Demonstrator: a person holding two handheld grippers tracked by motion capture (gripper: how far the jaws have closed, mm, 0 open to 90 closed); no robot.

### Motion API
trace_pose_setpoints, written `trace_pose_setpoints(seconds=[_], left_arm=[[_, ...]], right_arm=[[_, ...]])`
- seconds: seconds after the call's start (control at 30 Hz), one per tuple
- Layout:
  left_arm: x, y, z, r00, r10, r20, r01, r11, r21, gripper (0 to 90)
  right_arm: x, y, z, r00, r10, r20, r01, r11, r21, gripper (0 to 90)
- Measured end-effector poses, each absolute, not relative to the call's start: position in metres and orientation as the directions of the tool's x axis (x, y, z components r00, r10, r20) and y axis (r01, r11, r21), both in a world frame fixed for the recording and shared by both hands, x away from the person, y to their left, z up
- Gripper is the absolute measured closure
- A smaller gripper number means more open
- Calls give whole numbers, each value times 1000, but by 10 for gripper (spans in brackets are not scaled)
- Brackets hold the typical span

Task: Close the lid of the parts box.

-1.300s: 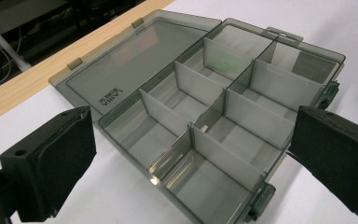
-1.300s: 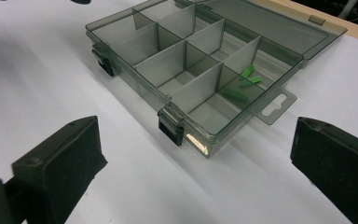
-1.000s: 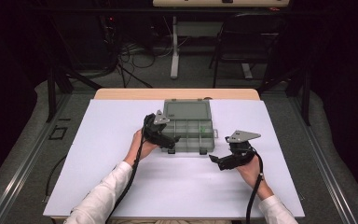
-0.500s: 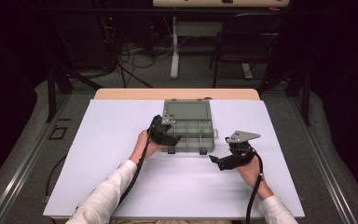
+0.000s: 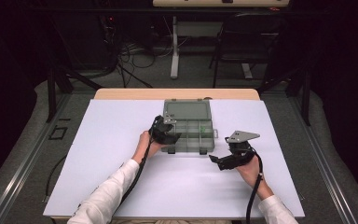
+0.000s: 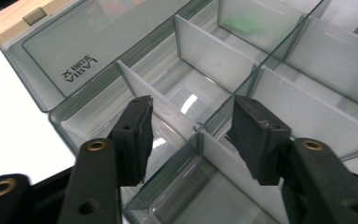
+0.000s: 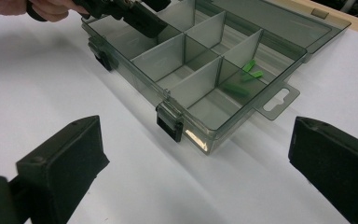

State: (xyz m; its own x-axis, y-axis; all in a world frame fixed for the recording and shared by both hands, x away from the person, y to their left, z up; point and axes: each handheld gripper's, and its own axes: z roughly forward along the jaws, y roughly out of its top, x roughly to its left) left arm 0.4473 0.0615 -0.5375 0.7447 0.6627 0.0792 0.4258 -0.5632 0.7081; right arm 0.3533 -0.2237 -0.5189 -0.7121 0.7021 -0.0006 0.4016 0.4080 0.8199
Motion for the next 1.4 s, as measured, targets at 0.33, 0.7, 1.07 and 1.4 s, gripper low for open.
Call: trace_pose_setpoints(seconds=[0.33, 0.7, 1.07, 1.4], left_arm=[[448, 61, -542, 733, 680, 26, 464, -527, 712, 518], [447, 61, -543, 730, 683, 31, 463, -527, 712, 531], [447, 61, -543, 730, 683, 34, 458, -526, 717, 532], [447, 62, -543, 732, 680, 32, 459, -528, 715, 533]], right_arm=[[355, -226, -518, -704, 711, 4, 404, 395, 825, 46], [367, -225, -510, -681, 732, -5, 404, 381, 832, 82], [404, -223, -503, -643, 764, -51, 425, 411, 806, 277], [447, -224, -494, -625, 777, -72, 456, 438, 775, 749]])
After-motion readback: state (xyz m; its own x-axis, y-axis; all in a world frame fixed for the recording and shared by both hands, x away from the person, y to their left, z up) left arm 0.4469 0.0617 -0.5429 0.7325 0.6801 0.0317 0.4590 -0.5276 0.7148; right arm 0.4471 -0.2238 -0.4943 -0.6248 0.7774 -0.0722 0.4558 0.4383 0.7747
